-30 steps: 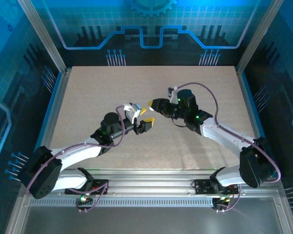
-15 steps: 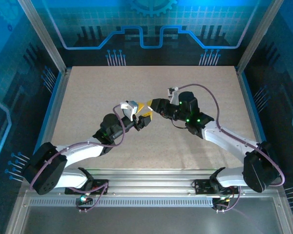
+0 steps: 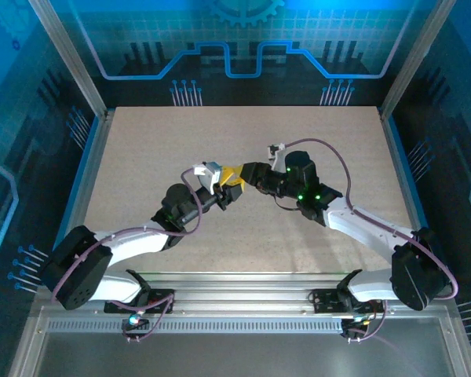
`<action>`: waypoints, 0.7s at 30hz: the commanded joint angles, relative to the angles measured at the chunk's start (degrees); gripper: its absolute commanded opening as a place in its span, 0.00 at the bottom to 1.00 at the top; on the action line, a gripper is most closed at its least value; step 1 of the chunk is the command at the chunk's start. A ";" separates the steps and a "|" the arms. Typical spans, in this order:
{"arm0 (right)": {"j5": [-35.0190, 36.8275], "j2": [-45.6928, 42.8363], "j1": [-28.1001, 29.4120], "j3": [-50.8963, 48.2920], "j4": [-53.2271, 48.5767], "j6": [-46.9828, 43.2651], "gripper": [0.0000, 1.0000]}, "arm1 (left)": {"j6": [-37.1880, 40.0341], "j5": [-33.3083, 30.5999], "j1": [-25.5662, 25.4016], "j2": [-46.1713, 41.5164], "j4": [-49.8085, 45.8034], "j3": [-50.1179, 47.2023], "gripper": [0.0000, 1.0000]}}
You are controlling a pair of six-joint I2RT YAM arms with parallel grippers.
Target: Insert wireless bluetooth earbuds into charging case
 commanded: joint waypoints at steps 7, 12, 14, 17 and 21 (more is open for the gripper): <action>-1.74 -1.89 1.85 -0.96 1.05 -0.27 0.40 | -3.18 3.03 -0.22 2.00 5.28 2.76 0.40; -1.79 -2.79 1.85 -0.46 -0.04 -1.85 0.43 | -3.31 2.64 -0.18 1.24 4.55 3.15 0.28; -1.33 -3.40 1.85 -0.26 -1.03 -3.19 0.46 | -3.31 2.53 -0.21 0.57 3.71 3.28 0.23; -0.22 -4.78 1.80 -0.99 -1.04 -5.57 0.54 | -3.81 3.86 -0.05 -0.47 0.80 4.21 0.17; 0.91 -8.32 1.58 -2.76 0.00 -9.82 0.65 | -5.04 5.59 0.17 -1.72 -1.57 4.98 0.14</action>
